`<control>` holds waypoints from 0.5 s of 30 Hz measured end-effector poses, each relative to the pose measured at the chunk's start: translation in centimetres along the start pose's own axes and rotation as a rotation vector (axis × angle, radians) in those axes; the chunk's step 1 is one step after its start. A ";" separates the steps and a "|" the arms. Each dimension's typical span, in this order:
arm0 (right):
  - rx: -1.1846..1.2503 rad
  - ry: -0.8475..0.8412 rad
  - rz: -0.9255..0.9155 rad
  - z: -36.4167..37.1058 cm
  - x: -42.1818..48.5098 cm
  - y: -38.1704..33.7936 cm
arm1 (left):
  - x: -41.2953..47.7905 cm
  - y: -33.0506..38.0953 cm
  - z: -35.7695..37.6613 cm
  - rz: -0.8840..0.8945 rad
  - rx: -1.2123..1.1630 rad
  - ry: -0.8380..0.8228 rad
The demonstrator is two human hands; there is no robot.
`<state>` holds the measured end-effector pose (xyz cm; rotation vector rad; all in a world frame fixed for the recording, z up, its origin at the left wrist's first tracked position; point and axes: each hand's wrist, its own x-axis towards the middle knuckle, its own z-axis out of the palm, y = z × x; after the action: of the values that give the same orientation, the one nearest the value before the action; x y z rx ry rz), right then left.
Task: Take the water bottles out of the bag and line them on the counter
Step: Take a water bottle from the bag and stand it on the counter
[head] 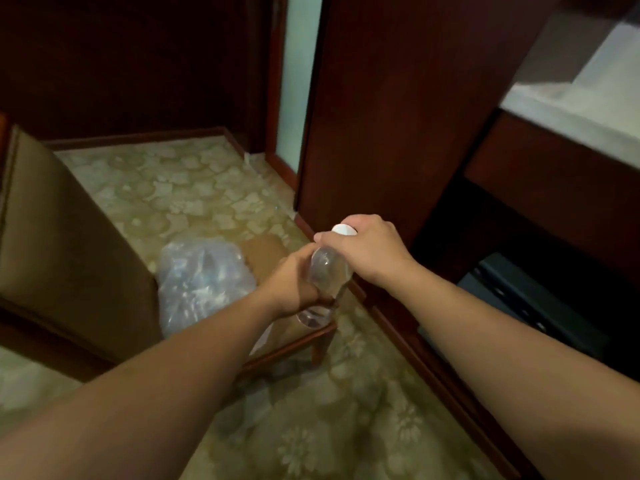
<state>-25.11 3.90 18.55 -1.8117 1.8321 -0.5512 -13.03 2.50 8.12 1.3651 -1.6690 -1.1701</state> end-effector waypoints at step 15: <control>0.229 0.174 0.039 -12.1 -3.1 1.2 | 5.3 22.8 1.0 0.101 -0.250 0.159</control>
<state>-33.44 6.25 27.62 -1.6156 1.8263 -0.8890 -23.49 -1.37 28.71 1.1722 -1.4115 -1.1381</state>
